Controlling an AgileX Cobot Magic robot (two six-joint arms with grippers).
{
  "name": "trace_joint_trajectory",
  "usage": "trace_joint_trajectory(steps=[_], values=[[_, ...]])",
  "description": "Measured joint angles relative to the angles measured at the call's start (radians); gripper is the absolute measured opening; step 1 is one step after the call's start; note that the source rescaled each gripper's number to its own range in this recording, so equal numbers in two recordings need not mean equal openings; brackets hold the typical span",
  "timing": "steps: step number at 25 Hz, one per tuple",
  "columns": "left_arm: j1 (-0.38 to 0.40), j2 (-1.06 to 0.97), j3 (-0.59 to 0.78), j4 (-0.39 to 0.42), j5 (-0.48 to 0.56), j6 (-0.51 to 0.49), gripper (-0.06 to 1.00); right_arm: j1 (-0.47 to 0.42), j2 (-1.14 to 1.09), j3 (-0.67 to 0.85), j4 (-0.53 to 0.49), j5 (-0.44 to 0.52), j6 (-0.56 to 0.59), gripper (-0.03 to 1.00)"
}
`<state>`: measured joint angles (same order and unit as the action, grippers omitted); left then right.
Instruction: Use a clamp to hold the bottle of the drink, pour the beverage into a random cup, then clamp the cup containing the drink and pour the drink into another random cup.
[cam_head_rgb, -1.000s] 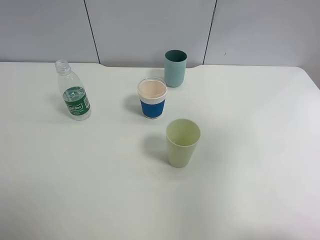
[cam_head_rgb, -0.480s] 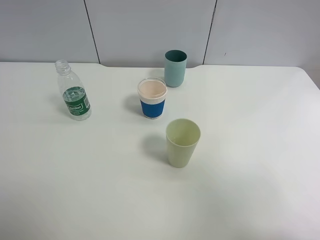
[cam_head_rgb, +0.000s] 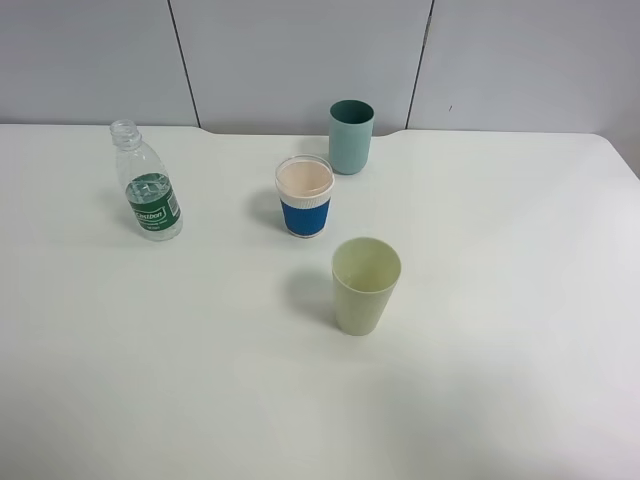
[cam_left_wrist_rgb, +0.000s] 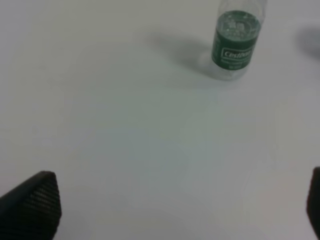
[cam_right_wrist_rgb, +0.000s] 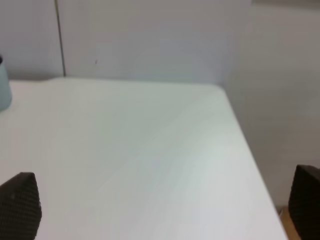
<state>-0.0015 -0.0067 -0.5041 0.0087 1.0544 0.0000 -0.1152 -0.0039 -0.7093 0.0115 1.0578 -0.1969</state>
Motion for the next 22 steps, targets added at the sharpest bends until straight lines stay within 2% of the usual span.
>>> trace_joint_trajectory(steps=[7, 14, 22], values=[[0.0, 0.0, 0.0, 0.0, 0.0, -0.006, 1.0, 0.0, 0.001, 0.17, 0.065, -0.028, -0.002, 1.0], [0.0, 0.0, 0.0, 0.0, 0.0, 0.0, 1.0, 0.0, 0.001, 0.206, 0.062, 0.013, -0.024, 1.0], [0.0, 0.0, 0.0, 0.0, 0.0, 0.0, 1.0, 0.0, 0.001, 0.206, 0.062, 0.013, -0.027, 1.0]])
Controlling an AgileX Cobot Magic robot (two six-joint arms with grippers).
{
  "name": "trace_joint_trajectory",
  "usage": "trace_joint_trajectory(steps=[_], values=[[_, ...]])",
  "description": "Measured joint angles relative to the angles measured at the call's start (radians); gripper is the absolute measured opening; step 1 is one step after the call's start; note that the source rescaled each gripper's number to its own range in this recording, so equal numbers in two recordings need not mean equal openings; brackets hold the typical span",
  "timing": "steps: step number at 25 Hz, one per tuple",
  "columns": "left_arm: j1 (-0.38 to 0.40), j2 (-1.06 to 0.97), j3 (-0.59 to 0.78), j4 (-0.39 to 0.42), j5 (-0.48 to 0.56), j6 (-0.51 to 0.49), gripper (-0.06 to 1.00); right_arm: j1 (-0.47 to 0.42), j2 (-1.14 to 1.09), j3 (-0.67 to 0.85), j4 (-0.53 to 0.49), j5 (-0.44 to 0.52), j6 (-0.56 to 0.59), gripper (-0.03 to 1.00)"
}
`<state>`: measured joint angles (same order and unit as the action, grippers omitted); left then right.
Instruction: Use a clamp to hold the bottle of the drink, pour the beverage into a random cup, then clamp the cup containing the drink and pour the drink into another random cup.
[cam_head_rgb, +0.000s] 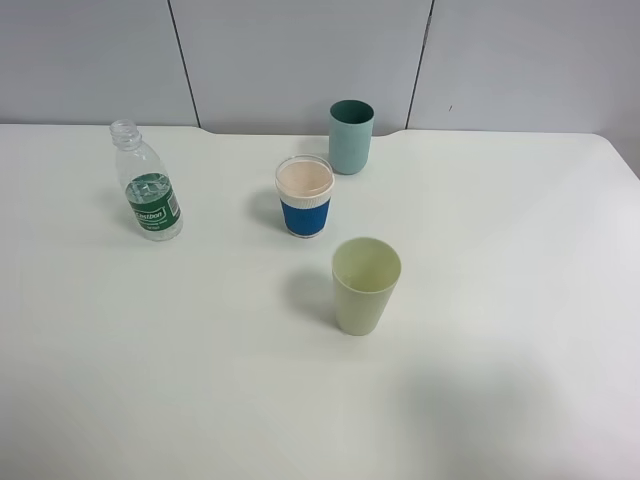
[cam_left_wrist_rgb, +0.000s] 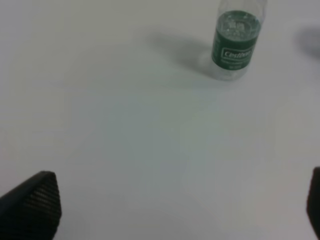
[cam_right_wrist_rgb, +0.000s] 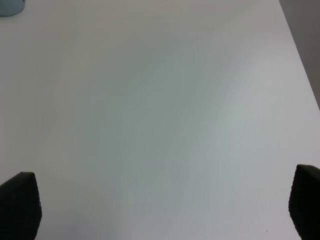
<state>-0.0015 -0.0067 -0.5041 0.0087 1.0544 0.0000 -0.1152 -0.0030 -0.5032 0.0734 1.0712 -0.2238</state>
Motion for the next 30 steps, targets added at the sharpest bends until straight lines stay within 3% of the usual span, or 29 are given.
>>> trace_joint_trajectory(steps=[15, 30], values=[[0.0, 0.0, 0.0, 0.0, 0.0, 0.0, 1.0, 0.0, 0.0, 0.0, 0.0, 0.0, 0.001, 1.0], [0.0, 0.0, 0.0, 0.0, 0.0, 0.0, 1.0, 0.0, 0.0, 0.0, 0.0, 0.0, 0.072, 1.0]])
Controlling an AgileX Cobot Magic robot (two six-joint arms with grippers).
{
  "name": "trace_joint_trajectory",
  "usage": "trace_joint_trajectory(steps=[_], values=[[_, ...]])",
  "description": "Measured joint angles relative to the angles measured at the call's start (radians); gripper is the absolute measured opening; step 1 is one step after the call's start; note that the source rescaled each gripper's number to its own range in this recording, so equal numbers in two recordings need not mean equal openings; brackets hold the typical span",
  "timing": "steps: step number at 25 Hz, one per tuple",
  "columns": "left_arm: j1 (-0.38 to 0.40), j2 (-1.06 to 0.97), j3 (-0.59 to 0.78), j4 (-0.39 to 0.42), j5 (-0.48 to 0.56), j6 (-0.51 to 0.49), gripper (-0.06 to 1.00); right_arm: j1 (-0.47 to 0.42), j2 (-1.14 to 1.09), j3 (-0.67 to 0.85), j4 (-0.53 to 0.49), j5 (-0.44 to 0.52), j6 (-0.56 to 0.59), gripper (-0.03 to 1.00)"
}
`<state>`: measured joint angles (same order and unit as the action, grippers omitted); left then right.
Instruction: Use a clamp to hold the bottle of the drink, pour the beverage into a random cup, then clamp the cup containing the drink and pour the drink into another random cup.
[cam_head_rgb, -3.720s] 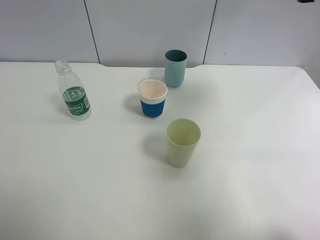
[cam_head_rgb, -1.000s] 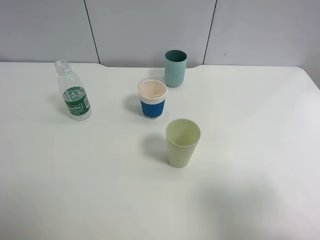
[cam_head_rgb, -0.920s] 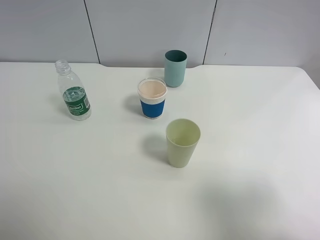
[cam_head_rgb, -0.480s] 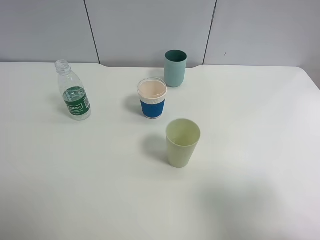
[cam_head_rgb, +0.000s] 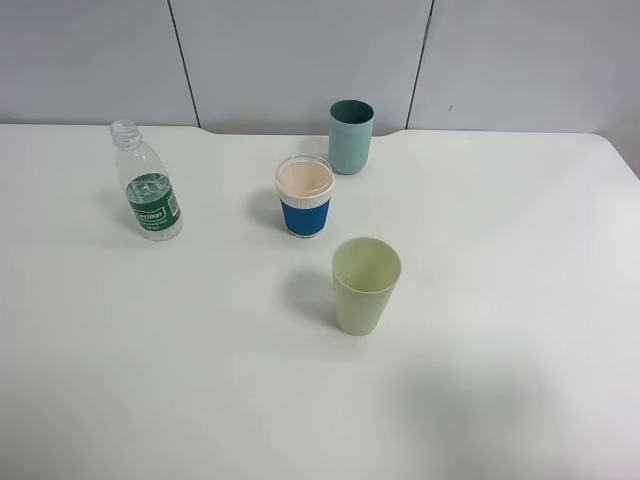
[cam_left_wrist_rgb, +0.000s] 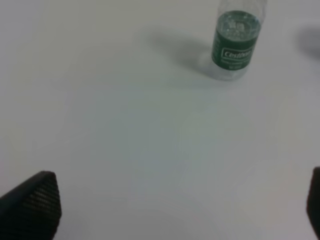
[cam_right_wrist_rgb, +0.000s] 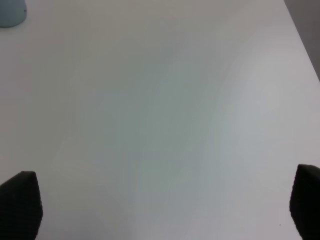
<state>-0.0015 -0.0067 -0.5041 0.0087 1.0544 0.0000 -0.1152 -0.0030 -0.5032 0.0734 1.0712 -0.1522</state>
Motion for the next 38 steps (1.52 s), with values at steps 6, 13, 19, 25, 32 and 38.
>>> trace_joint_trajectory(steps=[6, 13, 19, 25, 32, 38], values=[[0.0, 0.0, 0.0, 0.0, 0.0, 0.0, 1.0, 0.0, 0.0, 0.0, 0.0, 0.0, 0.0, 1.0], [0.0, 0.0, 0.0, 0.0, 0.0, 0.0, 1.0, 0.0, 0.0, 0.0, 0.0, 0.0, 0.0, 1.0], [0.0, 0.0, 0.0, 0.0, 0.0, 0.0, 1.0, 0.0, 0.0, 0.0, 0.0, 0.0, 0.0, 1.0], [0.0, 0.0, 0.0, 0.0, 0.0, 0.0, 1.0, 0.0, 0.0, 0.0, 0.0, 0.0, 0.0, 1.0], [0.0, 0.0, 0.0, 0.0, 0.0, 0.0, 1.0, 0.0, 0.0, 0.0, 0.0, 0.0, 0.0, 1.0], [0.0, 0.0, 0.0, 0.0, 0.0, 0.0, 1.0, 0.0, 0.0, 0.0, 0.0, 0.0, 0.0, 1.0]])
